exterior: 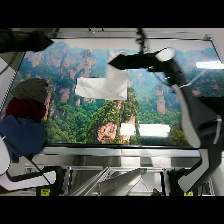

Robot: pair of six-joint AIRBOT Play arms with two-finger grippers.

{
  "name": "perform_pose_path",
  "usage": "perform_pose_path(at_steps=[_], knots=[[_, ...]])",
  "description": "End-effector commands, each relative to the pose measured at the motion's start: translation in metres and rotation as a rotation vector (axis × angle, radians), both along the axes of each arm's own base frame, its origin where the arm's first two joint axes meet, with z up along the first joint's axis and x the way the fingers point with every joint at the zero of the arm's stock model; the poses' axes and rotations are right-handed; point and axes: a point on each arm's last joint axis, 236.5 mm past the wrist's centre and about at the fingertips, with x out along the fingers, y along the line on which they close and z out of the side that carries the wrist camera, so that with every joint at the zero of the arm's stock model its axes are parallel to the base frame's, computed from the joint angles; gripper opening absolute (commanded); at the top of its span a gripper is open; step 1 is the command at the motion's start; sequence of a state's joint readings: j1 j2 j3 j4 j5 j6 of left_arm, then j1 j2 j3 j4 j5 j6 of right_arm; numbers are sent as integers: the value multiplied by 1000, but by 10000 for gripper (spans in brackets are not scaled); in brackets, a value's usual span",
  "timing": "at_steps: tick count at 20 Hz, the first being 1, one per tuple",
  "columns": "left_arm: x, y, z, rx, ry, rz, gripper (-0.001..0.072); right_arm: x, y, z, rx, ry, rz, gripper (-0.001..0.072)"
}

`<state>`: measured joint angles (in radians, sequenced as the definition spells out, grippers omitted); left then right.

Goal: Fold the shirts.

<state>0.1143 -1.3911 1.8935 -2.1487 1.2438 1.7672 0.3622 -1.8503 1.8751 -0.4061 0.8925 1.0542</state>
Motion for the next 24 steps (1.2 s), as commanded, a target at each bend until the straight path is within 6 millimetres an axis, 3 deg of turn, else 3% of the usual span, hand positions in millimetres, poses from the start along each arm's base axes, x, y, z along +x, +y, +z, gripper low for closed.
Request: perform_pose_path(at_steps=[1,2,3,4,5,7,9,11,13,15,16,17,18,21,24], knots=[[-41,55,38,55,-96,110,20,22,105,-54,24,-147,-286,94],[-46,61,34,66,-91,119,20,16,126,-89,5,-130,-344,369],[-51,67,27,77,-81,126,20,6,140,-113,-21,-120,-339,484],[-54,71,20,83,-68,132,20,-5,151,-123,-33,-107,-299,483],[-58,74,12,88,-53,133,19,-13,154,-120,-45,-119,-249,483],[-62,81,-5,109,-30,130,20,-17,143,-89,-52,-153,-149,482],[-62,88,-20,103,2,144,20,-14,111,-56,-67,-167,-68,472],[-63,87,-31,113,21,128,20,-9,65,-47,-106,-66,-38,463],[-64,86,-32,114,26,123,20,1,12,-67,-184,84,-58,464],[-65,86,-33,114,32,120,20,11,-46,-110,-305,259,-130,467],[-66,85,-34,114,37,116,20,13,-72,-133,-369,334,-166,504],[-67,84,-34,113,39,114,20,15,-91,-157,-422,395,-190,673],[-67,84,-34,113,39,113,20,16,-101,-178,-446,434,-197,710],[-66,84,-34,114,35,115,20,27,-107,-222,-395,533,-235,711],[-65,85,-34,117,32,114,20,19,-80,-244,-262,628,-178,710]])
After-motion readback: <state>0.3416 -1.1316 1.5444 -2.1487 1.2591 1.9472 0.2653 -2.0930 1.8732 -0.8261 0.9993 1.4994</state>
